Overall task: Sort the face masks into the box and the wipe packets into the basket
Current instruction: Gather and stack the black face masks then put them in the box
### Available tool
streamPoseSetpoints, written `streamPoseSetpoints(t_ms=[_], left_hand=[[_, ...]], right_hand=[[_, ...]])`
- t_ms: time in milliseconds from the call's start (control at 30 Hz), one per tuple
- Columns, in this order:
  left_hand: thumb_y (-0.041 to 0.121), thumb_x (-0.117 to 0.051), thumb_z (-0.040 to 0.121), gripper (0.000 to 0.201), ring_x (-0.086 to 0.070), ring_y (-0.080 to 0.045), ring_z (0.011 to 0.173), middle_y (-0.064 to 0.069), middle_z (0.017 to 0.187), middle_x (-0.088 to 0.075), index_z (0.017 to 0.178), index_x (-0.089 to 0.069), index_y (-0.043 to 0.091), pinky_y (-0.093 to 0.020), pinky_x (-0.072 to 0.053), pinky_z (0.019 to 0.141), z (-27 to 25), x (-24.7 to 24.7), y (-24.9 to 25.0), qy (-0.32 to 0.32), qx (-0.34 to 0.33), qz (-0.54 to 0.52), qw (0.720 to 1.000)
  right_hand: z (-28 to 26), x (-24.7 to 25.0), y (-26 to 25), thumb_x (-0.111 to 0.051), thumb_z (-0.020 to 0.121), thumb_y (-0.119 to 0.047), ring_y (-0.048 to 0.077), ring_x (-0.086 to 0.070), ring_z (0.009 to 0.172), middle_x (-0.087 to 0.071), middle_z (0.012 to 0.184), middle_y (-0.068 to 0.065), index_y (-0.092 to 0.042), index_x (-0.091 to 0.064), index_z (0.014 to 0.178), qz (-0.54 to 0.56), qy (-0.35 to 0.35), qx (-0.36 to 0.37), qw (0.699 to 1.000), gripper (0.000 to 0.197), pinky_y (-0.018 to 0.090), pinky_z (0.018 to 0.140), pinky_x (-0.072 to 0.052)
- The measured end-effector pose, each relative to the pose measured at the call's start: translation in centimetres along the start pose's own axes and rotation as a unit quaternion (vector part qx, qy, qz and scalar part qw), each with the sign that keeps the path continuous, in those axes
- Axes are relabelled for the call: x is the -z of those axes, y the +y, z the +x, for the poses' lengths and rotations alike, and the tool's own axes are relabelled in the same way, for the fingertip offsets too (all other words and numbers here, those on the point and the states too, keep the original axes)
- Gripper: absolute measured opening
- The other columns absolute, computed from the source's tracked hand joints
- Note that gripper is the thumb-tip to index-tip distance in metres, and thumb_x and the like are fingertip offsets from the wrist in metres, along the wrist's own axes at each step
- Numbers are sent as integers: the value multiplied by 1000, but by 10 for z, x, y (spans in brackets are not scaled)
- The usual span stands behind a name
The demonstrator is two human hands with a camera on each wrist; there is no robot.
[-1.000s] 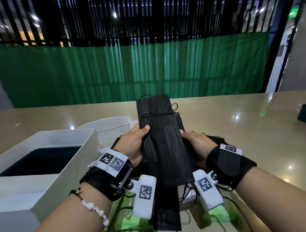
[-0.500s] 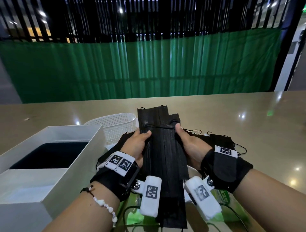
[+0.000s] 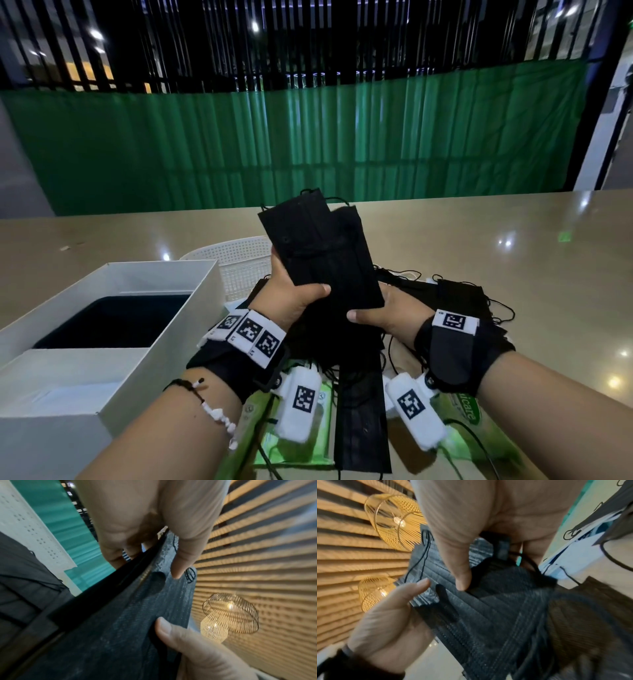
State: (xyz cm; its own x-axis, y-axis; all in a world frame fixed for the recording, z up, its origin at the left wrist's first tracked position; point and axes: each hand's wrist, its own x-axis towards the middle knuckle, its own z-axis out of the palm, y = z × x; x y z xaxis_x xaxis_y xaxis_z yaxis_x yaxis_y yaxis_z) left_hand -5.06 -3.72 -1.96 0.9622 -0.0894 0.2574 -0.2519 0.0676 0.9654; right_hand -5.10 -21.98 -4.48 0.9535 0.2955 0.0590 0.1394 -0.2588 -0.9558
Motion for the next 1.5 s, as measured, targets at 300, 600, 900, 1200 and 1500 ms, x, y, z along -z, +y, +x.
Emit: streamPoseSetpoints(t_ms=[300, 600, 900, 1200, 1500], left_hand=[[-10, -72, 72, 111, -58, 4, 99, 15, 108, -54, 146, -4, 37, -18, -47, 87, -9, -1, -11, -111, 4, 125, 986], [-4, -75, 71, 87, -63, -4, 92, 13, 101, -59, 132, -31, 40, -22, -51, 86, -3, -5, 1, -86, -21, 171, 981], [2, -67, 82, 25, -58, -15, 65, -1, 71, -59, 76, -49, 19, -27, -50, 66, 5, 1, 17, 14, -49, 134, 990], [7, -54, 91, 21, -57, -20, 63, -8, 71, -58, 74, -45, 15, -33, -54, 60, 19, 30, 21, 193, 62, -102, 974], [6, -39, 97, 19, -59, -16, 62, -6, 68, -57, 80, -47, 9, -24, -54, 45, 21, 38, 22, 202, 121, -184, 954]], right_hand=[[-9, -10, 10, -73, 78, -8, 6, -61, 103, -66, 109, -7, -36, -56, 108, -60, -30, 9, 998, 44, 25, 96, -47], [-3, -7, 9, -80, 70, -27, 12, -64, 102, -69, 107, -2, -25, -66, 107, -129, -37, -29, 990, 40, 33, 99, -47], [1, -11, 10, -73, 78, -25, 7, -60, 85, -64, 87, -10, -25, -65, 92, -195, -60, -64, 977, 17, 15, 73, -43], [1, 5, 15, -54, 89, 4, 15, -54, 53, -57, 49, 1, -10, -62, 66, 138, -6, -68, 988, 28, 26, 61, -47], [-6, 47, 16, -52, 92, -7, 14, -44, 44, -33, 45, 2, -11, -49, 57, 222, 101, -98, 965, 36, 30, 64, -45]])
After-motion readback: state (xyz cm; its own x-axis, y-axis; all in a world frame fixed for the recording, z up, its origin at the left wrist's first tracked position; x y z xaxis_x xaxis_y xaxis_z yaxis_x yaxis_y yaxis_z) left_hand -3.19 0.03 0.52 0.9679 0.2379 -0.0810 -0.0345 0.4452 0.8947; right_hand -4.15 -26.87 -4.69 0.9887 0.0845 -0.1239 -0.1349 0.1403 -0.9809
